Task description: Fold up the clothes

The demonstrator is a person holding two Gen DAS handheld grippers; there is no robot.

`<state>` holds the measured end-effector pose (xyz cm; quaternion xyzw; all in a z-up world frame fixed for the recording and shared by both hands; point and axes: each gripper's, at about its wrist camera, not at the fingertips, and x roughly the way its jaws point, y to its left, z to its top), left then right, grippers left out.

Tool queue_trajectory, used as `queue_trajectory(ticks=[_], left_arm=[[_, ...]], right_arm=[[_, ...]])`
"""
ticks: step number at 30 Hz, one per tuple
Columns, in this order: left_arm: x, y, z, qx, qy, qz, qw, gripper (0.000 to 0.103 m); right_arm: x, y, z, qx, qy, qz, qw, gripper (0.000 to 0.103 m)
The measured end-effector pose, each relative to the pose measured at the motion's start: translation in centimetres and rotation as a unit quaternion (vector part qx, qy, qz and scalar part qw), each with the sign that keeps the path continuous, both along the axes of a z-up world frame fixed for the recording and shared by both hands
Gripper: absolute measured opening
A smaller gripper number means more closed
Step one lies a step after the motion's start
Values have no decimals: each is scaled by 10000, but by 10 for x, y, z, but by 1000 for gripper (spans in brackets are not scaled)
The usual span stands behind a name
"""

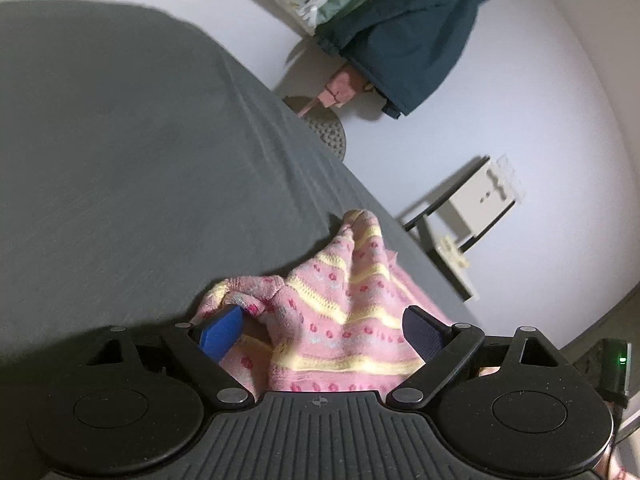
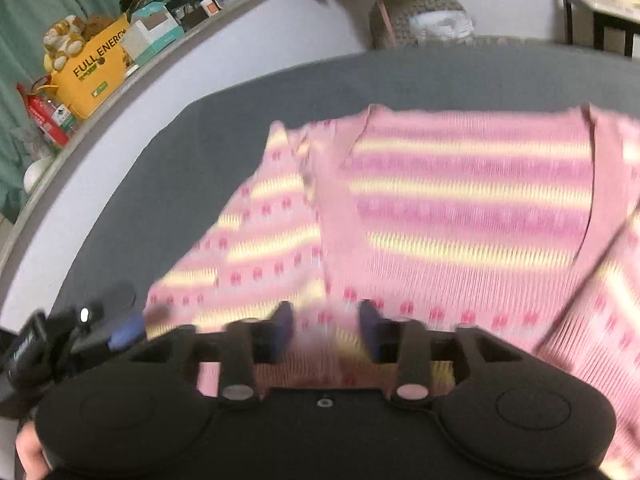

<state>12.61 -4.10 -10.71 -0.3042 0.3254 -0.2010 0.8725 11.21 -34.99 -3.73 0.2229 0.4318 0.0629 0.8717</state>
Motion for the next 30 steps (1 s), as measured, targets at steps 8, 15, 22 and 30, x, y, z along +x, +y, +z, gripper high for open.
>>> queue_trajectory(ticks=[8,15,22,30], left_arm=[[-10,6,10,522,-162,136,9984,90],[-7,9,34,539,-482,150,9973,91],[18,-14,71,1089,-624,-116,9920,91],[127,-69,95,1208,-195,-690,9901,91]], right_arm=[[-18,-16,-9,219,-127,-523,9983,7],[-42,-70,38,-434,-989,-1069,9884,44],[-41,-187,46,-1170,-518,-2295,9649,45],[-8,-235,20,-604,90,-2185,9739,44]])
